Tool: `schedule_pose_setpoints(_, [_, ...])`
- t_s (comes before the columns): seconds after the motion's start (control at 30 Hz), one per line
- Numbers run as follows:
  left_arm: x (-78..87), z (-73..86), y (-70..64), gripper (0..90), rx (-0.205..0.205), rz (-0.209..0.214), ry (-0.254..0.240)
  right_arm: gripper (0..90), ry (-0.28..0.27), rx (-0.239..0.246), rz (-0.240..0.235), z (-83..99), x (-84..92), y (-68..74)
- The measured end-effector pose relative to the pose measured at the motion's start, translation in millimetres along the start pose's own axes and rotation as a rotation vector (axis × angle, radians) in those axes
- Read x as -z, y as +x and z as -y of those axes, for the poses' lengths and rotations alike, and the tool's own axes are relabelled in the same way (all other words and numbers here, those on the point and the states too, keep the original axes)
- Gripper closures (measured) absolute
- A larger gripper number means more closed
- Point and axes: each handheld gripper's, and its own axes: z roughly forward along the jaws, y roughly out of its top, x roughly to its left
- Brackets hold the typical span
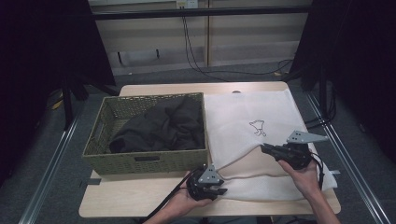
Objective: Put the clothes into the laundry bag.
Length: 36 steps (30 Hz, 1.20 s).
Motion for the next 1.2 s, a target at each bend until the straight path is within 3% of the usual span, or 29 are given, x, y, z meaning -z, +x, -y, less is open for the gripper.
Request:
schedule_pose_setpoints(0.47, [-1.7, -0.6, -0.8, 67.4, -0.001, -0.012, -0.005, 87.7, -0.085, 0.019, -0.037, -28.3, -1.2, 9.6])
schedule_pose_setpoints(0.57, [-1.3, -0.1, -3.6, 67.4, 0.012, -0.037, -0.013, 87.7, -0.090, 0.020, -0.038, -31.3, -1.2, 10.0])
schedule_pose_setpoints(0.6, [-1.8, -0.6, -3.0, 67.4, 0.032, -0.034, -0.043, 87.7, -0.094, 0.018, -0.038, -33.0, -0.6, 9.6])
schedule_pose_setpoints(0.77, [-0.4, -1.9, -2.8, 67.2, 0.038, -0.009, -0.056, 87.7, -0.109, 0.013, -0.032, -37.0, 1.4, 7.0])
schedule_pose_setpoints(1.03, [14.6, -8.4, 0.2, 64.1, 0.051, 0.005, -0.110, 87.7, -0.137, 0.006, -0.025, -37.5, 6.1, 3.1])
schedule_pose_setpoints(1.2, [35.0, -14.2, 0.3, 58.2, 0.063, 0.022, -0.159, 87.7, -0.152, 0.000, -0.017, -37.0, 10.3, 0.2])
